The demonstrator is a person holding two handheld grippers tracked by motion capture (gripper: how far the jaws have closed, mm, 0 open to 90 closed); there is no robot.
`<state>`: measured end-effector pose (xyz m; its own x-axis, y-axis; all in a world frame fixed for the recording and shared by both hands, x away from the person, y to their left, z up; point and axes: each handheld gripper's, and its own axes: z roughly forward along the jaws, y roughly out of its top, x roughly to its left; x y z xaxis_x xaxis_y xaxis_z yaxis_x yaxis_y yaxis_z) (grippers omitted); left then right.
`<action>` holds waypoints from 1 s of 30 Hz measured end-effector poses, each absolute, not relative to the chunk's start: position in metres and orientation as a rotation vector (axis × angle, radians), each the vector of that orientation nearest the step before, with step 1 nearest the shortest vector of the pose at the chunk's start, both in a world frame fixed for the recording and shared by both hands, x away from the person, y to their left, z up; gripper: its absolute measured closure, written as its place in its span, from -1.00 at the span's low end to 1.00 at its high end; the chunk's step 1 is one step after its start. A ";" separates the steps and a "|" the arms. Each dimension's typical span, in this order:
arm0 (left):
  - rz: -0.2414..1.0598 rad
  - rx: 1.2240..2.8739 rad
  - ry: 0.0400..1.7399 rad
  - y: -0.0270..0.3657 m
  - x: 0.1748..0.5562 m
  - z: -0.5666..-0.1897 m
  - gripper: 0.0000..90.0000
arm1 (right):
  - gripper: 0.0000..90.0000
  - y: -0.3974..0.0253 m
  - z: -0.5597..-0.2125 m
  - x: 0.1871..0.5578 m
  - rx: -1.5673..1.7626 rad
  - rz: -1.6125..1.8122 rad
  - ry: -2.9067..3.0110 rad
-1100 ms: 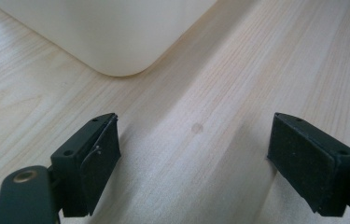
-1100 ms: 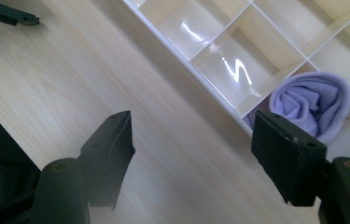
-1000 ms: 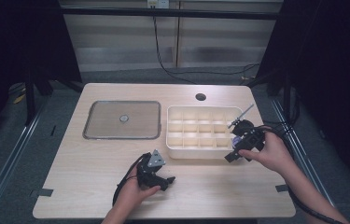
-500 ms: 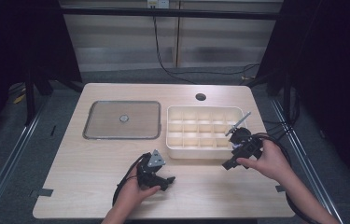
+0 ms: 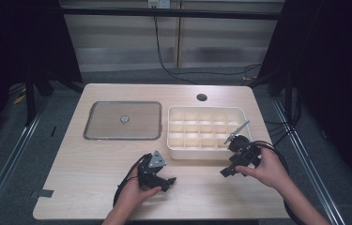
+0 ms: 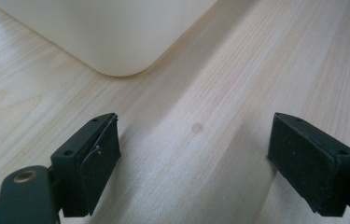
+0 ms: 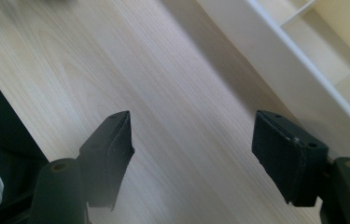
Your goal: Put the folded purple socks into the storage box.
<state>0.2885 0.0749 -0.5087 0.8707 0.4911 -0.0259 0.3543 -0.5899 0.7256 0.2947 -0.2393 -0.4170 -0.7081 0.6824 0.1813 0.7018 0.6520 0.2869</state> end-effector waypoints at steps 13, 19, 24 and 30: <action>0.226 2.260 0.607 0.075 0.289 -0.509 -0.64 | -0.36 -0.232 -0.436 0.289 -1.136 -0.572 -2.787; 0.226 2.260 0.607 0.075 0.289 -0.509 -0.64 | -0.36 -0.232 -0.445 0.287 -1.124 -0.592 -2.786; 0.226 2.260 0.607 0.075 0.289 -0.509 -0.64 | -0.36 -0.231 -0.453 0.284 -1.114 -0.605 -2.781; 0.224 2.256 0.607 0.075 0.288 -0.509 -0.64 | -0.36 -0.229 -0.462 0.282 -1.102 -0.614 -2.791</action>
<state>0.2884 0.0751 -0.5089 0.8707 0.4909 -0.0285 0.3548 -0.5870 0.7277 0.2824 -0.2295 -0.4618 -0.7382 0.6392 0.2155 0.6706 0.6611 0.3364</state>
